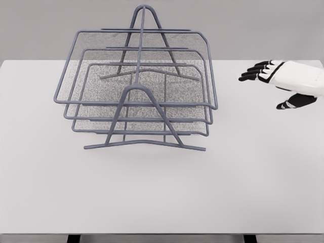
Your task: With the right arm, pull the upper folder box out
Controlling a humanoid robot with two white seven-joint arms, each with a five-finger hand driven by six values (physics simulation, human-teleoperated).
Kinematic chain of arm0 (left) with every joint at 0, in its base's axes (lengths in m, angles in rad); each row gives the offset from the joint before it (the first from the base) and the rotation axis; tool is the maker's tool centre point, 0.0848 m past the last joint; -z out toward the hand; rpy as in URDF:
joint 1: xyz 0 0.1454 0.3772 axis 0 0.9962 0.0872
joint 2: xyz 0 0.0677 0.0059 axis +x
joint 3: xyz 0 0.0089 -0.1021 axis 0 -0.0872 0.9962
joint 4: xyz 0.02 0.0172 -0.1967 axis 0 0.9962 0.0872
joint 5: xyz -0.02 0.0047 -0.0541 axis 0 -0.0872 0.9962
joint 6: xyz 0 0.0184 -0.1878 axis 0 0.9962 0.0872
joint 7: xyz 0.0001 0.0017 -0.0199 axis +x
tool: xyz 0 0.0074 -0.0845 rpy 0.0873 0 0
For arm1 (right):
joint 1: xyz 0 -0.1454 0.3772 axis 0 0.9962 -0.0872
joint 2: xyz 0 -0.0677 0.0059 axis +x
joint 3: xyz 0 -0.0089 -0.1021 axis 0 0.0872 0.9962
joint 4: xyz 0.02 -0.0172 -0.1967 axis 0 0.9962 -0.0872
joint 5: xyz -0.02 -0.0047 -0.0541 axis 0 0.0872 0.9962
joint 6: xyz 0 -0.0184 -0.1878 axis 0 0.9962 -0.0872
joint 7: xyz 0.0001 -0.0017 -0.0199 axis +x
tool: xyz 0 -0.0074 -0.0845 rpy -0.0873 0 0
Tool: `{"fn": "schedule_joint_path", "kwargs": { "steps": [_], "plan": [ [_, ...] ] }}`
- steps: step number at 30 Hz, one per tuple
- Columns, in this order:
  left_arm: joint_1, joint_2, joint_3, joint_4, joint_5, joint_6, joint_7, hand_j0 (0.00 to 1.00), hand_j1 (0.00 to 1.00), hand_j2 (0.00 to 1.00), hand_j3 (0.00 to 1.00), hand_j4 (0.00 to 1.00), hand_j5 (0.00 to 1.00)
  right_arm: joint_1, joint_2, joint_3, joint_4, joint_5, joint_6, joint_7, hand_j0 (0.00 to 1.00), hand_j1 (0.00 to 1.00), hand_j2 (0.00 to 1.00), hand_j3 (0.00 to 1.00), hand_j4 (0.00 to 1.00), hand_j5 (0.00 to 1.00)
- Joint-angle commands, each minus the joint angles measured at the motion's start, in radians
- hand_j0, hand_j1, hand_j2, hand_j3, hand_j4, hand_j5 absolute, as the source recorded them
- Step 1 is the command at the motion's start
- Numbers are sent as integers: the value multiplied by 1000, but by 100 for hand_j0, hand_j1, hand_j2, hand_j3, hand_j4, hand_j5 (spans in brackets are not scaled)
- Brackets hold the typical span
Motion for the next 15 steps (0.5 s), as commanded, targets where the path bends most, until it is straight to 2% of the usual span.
{"fn": "schedule_joint_path", "kwargs": {
  "steps": [1, 3, 5, 6, 10, 13, 15],
  "plan": [
    [0, 0, -1, 0, 0, 0, 0, 100, 100, 100, 100, 100, 100, 0, -1, 15, 1, -17, 2, 24, 100, 100, 100, 100, 100, 100],
    [0, 0, 1, 0, 0, 0, 0, 100, 100, 100, 100, 100, 100, -32, 26, 21, 20, 4, 2, 21, 100, 100, 100, 100, 100, 100],
    [0, 0, 1, 0, 0, 0, 0, 100, 100, 100, 100, 100, 100, -135, 92, 126, 75, 38, 2, 15, 100, 100, 100, 100, 100, 100],
    [0, 0, 1, 0, 0, 0, 0, 100, 100, 100, 100, 100, 100, -164, 97, 153, 84, 38, 2, 15, 100, 100, 100, 100, 100, 100],
    [0, 0, 1, 0, 0, -1, 0, 100, 100, 100, 100, 100, 100, -216, 144, 213, 96, 41, 2, 15, 100, 100, 100, 100, 100, 100],
    [0, 0, 1, 0, 0, 0, 0, 100, 100, 100, 100, 100, 100, -253, 149, 215, 103, 41, 2, 15, 100, 100, 100, 100, 100, 100],
    [0, 0, 1, 0, 0, -1, 0, 100, 100, 100, 100, 100, 100, -285, 187, 242, 107, 41, 2, 15, 100, 100, 100, 100, 100, 100]
  ]
}}
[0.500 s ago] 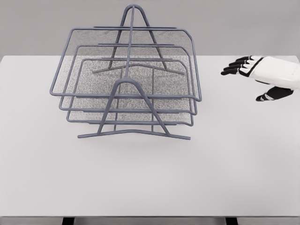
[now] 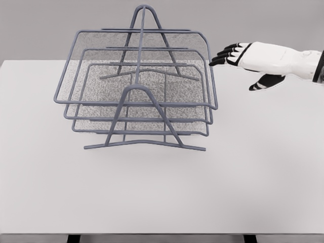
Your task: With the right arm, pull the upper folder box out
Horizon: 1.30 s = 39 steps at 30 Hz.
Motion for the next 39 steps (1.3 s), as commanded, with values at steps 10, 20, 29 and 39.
{"fn": "schedule_joint_path", "kwargs": {
  "steps": [10, 20, 29, 39],
  "plan": [
    [0, 0, -1, 0, 0, 0, 0, 100, 100, 100, 100, 100, 100, -12, 72, 90, 31, 38, 2, -2, 100, 100, 100, 100, 100, 100],
    [0, 0, 1, 0, 0, 0, 0, 100, 100, 100, 100, 100, 100, 0, 57, 119, 28, 63, 2, -2, 100, 100, 100, 100, 100, 100],
    [0, 0, 1, 0, 0, 0, 0, 100, 100, 100, 100, 100, 100, 14, -4, 118, 18, 61, 2, 0, 100, 100, 100, 100, 100, 100],
    [0, 0, -1, 0, 0, 0, 0, 100, 100, 100, 100, 100, 100, 32, -83, 115, 1, 52, 2, -2, 100, 100, 100, 100, 100, 100]
  ]
}}
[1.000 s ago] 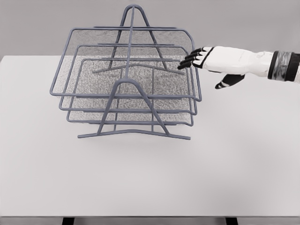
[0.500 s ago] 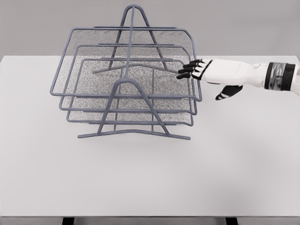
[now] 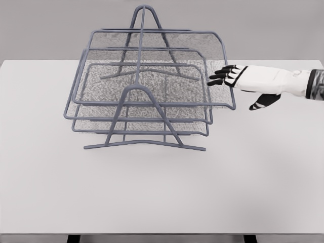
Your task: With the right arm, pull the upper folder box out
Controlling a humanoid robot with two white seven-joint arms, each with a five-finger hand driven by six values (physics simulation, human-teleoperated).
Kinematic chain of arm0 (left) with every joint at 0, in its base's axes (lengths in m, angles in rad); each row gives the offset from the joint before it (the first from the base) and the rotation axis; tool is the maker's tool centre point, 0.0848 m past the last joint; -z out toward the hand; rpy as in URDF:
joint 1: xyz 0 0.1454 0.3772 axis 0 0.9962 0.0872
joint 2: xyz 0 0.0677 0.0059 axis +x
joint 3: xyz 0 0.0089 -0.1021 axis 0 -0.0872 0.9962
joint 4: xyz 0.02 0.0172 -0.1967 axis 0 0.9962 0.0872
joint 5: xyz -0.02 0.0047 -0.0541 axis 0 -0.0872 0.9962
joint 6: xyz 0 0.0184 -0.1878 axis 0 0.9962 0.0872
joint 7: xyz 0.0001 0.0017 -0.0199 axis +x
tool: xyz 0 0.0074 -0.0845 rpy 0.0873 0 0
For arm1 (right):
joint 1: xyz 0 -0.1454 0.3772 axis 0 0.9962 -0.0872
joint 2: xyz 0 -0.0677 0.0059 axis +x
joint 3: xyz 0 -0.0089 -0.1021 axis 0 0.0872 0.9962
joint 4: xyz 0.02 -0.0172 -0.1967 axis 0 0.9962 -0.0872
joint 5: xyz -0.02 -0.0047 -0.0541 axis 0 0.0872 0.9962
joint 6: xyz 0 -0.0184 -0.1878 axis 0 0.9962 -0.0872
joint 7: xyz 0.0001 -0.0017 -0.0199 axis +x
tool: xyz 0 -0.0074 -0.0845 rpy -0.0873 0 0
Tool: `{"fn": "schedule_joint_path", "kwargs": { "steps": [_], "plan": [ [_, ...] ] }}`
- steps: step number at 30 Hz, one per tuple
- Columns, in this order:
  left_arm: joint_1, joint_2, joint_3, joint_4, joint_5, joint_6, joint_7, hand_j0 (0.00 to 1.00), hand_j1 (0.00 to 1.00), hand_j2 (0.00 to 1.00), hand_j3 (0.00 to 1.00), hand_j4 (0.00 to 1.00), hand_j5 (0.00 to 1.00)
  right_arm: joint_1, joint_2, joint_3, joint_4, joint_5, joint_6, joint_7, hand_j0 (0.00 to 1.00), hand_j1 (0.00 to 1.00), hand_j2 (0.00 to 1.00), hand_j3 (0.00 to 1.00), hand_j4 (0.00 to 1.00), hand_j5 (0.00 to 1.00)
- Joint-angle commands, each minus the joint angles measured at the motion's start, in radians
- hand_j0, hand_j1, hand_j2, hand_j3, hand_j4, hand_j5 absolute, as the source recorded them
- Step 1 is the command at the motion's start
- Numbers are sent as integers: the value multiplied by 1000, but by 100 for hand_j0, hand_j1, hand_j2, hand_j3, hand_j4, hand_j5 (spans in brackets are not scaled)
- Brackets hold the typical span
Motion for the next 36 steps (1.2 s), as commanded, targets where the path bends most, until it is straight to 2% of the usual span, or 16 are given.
{"fn": "schedule_joint_path", "kwargs": {
  "steps": [1, 5, 23, 25, 29, 31, 34, 36],
  "plan": [
    [0, 0, 1, 0, 0, 0, 0, 100, 100, 100, 100, 100, 100, 0, -22, 2, 4, 63, -12, 7, 100, 100, 100, 100, 100, 100],
    [0, 0, -1, 0, 0, 0, 0, 100, 100, 100, 100, 100, 100, 6, -58, -5, -30, 58, -12, 7, 100, 100, 100, 100, 100, 100],
    [0, 0, 1, 0, 0, 0, 0, 100, 100, 100, 100, 100, 100, 12, -173, -9, -30, 32, -12, 6, 100, 100, 100, 100, 100, 100],
    [0, 0, 1, 0, 0, -1, 0, 100, 100, 100, 100, 100, 100, 9, -203, -11, -31, -32, -12, 7, 100, 100, 100, 100, 100, 100],
    [0, 0, 1, 0, 0, 0, 0, 100, 100, 100, 100, 100, 100, 11, -205, -66, -67, -36, -12, 6, 100, 100, 100, 100, 100, 100],
    [0, 0, 1, 0, 0, 0, 0, 100, 100, 100, 100, 100, 100, 9, -239, -81, -67, -103, -12, 6, 100, 100, 100, 100, 100, 100],
    [0, 0, -1, 0, 0, 0, 0, 100, 100, 100, 100, 100, 100, 9, -237, -83, -68, -111, -12, 6, 100, 100, 100, 100, 100, 100],
    [0, 0, 1, 0, 0, -1, 0, 100, 100, 100, 100, 100, 100, 9, -239, -83, -102, -114, -12, 6, 100, 100, 100, 100, 100, 100]
  ]
}}
